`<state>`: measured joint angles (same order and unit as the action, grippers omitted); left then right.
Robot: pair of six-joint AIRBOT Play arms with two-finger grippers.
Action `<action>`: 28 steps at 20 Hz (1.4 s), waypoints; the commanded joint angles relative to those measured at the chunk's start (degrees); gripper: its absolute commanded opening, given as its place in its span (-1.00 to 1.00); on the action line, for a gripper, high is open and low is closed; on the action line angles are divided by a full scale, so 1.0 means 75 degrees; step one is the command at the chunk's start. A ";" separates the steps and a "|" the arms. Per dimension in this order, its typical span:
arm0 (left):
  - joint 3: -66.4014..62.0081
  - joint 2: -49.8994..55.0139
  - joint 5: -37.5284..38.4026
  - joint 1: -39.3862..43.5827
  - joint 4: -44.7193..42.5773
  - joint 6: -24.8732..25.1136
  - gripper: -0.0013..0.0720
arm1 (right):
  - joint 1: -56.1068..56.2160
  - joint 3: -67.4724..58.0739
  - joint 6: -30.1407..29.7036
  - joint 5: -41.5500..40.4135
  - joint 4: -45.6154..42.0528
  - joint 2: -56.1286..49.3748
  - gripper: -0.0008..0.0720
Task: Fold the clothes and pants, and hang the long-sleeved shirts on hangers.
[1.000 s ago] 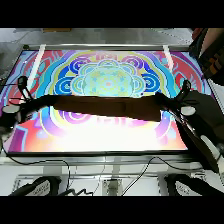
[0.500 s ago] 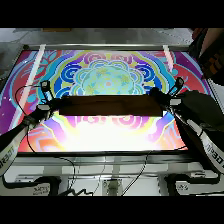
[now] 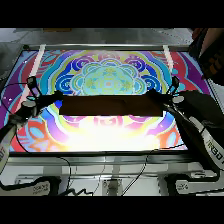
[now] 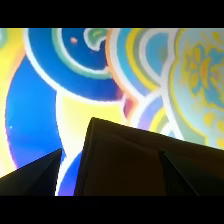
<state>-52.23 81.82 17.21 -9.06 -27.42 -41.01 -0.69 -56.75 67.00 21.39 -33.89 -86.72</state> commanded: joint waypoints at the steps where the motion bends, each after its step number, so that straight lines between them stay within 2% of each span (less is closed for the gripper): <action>1: -0.0600 0.0303 0.3191 -0.1099 -0.0880 -0.1061 0.92 | -0.0431 -0.0455 -0.0003 0.1597 -0.0565 0.0000 0.53; 3: -0.1078 0.0761 0.3899 -0.1288 -0.1874 -0.1708 0.92 | -0.0685 -0.0737 -0.0003 0.2101 -0.0583 0.0000 0.53; 4: -0.1274 0.1000 0.4147 -0.1291 -0.2008 -0.1719 0.92 | -0.0787 -0.0857 -0.0003 0.2279 -0.0583 0.0000 0.53; 9: -0.2308 0.2404 0.5205 -0.0901 -0.1891 -0.1699 0.93 | -0.0892 -0.1309 -0.0096 0.3477 -0.0758 0.0000 0.53; 13: -0.2748 0.3005 0.5222 -0.0571 -0.1888 -0.1647 0.93 | -0.0740 -0.1457 -0.0289 0.4529 -0.0769 -0.0003 0.53; 15: -0.2801 0.3040 0.5222 -0.0388 -0.1886 -0.1070 0.86 | -0.0516 -0.1475 -0.0318 0.4599 -0.0790 -0.0003 0.53; 16: -0.2818 0.3040 0.5222 -0.0289 -0.1886 -0.0892 0.50 | -0.0367 -0.1475 -0.0414 0.4538 -0.0793 -0.0003 0.53; 18: -0.2844 0.3037 0.5196 -0.0114 -0.1886 -0.0801 -0.60 | 0.0003 -0.1475 -0.0475 0.4191 -0.0874 -0.0003 0.53; 19: -0.2888 0.3031 0.5205 -0.0082 -0.1886 -0.0790 -0.93 | 0.0178 -0.1475 -0.0472 0.4030 -0.0901 -0.0003 0.53; 23: -0.3104 0.2425 0.5435 -0.0198 -0.1894 -0.0813 -0.93 | 0.0799 -0.1510 -0.0475 0.2244 -0.0889 0.0000 0.48; 24: -0.3115 0.2136 0.5464 -0.0227 -0.1894 -0.0813 -0.93 | 0.0959 -0.1530 -0.0472 0.1856 -0.0866 0.0000 0.00; 25: -0.3115 0.1769 0.5470 -0.0262 -0.1891 -0.0816 -0.93 | 0.1163 -0.1530 -0.0472 0.1460 -0.0851 0.0000 -0.66; 26: -0.3115 0.1422 0.5493 -0.0280 -0.1888 -0.0816 -0.93 | 0.1381 -0.1527 -0.0475 0.1151 -0.0863 -0.0015 -0.94; 28: -0.3115 0.0659 0.5651 -0.0289 -0.1891 -0.0816 -0.93 | 0.1906 -0.1530 -0.0472 0.0720 -0.0877 -0.0102 -0.94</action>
<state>-75.37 93.25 58.41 -10.98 -41.82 -47.31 9.04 -68.14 63.46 34.57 -40.32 -86.96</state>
